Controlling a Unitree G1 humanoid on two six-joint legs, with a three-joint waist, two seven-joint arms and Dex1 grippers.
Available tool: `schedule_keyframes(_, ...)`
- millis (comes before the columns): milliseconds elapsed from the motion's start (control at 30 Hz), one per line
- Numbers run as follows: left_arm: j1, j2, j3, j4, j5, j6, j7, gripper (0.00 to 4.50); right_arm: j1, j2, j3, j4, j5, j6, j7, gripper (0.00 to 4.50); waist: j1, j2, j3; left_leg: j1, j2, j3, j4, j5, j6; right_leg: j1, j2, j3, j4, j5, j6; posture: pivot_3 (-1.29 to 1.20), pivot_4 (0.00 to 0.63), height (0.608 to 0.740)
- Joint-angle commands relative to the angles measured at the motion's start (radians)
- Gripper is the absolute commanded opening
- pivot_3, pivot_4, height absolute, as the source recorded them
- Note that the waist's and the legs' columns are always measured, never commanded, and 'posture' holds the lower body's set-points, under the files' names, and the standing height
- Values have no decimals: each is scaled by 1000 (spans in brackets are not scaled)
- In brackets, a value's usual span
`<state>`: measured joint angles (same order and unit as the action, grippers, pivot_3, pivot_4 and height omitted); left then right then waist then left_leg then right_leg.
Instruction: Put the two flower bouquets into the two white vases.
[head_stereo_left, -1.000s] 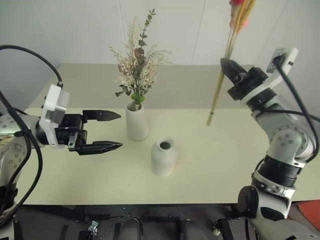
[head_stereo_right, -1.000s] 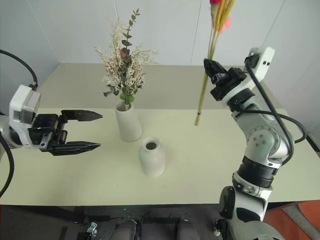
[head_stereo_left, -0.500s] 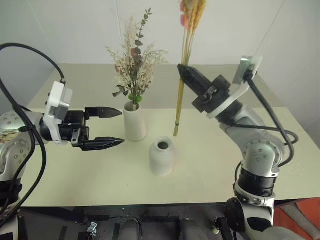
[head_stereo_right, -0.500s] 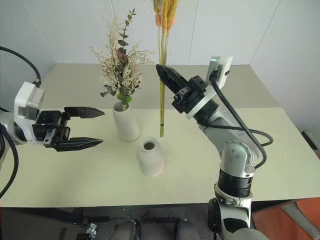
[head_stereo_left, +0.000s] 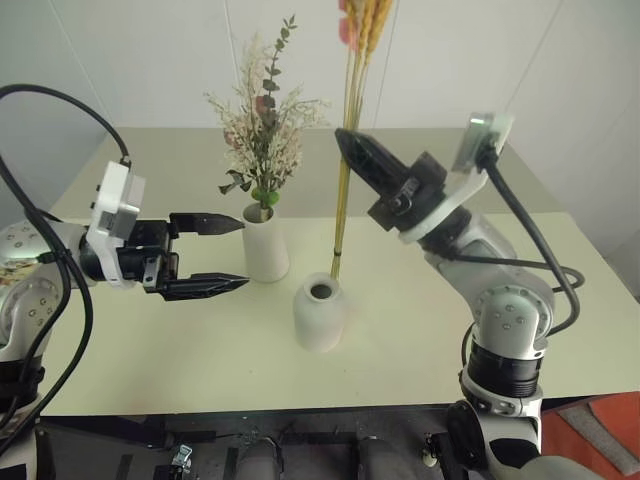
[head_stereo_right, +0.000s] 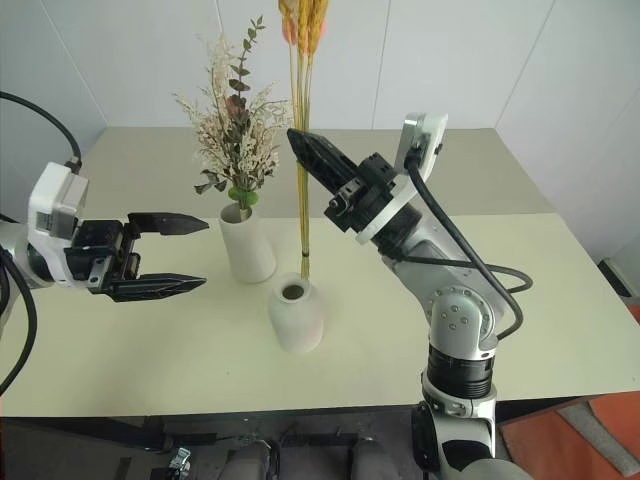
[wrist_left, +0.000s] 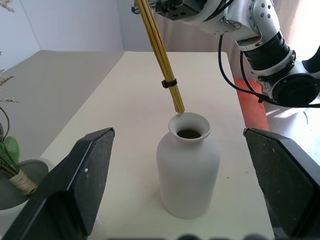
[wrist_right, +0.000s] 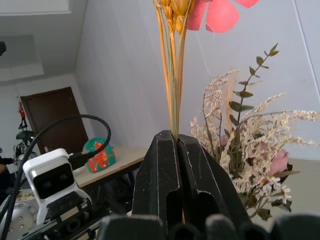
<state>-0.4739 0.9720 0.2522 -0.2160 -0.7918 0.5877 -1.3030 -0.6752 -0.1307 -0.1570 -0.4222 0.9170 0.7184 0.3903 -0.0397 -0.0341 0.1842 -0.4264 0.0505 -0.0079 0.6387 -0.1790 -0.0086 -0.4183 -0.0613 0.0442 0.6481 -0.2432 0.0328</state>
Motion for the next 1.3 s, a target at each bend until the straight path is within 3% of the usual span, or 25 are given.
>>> schedule_keyframes(33, -24, 10, 15, -6, -8, -4, 2, 4500, 9, -8, 16, -7, 15, -30, 28, 54, -1, 0, 0, 0, 0, 0, 0, 0, 0, -1, 0, 0, 0, 0, 0, 0, 150, 740)
schedule_keyframes(267, -4, 17, 34, -23, -13, 2, 11, 4500, 24, -1, 47, 31, -1, -65, 54, 54, -3, 0, 0, -1, 1, 1, -1, 0, 0, -2, 1, 1, 0, 0, -1, 0, 150, 740)
schedule_keyframes(767, 1, 17, 35, -24, -16, 3, 15, 4500, -144, -6, 12, 121, 4, -132, 45, 54, -3, 0, 0, -3, 1, 1, -1, 0, 0, -4, 1, 1, 0, 1, -1, 0, 150, 740)
schedule_keyframes(1133, -5, 14, 27, -19, -14, 2, 13, 4500, -91, -13, 23, 70, 137, -50, 36, 54, -3, 0, 0, -3, 1, 1, -1, 0, 0, -4, 1, 1, 0, 1, -1, 0, 150, 740)
schedule_keyframes(1300, -10, 15, 25, -16, -12, 1, 14, 4500, -60, -6, 51, 86, 125, -51, 46, 54, -3, 0, 0, -3, 1, 1, -1, 0, 0, -4, 1, 1, 0, 1, -2, 0, 150, 740)
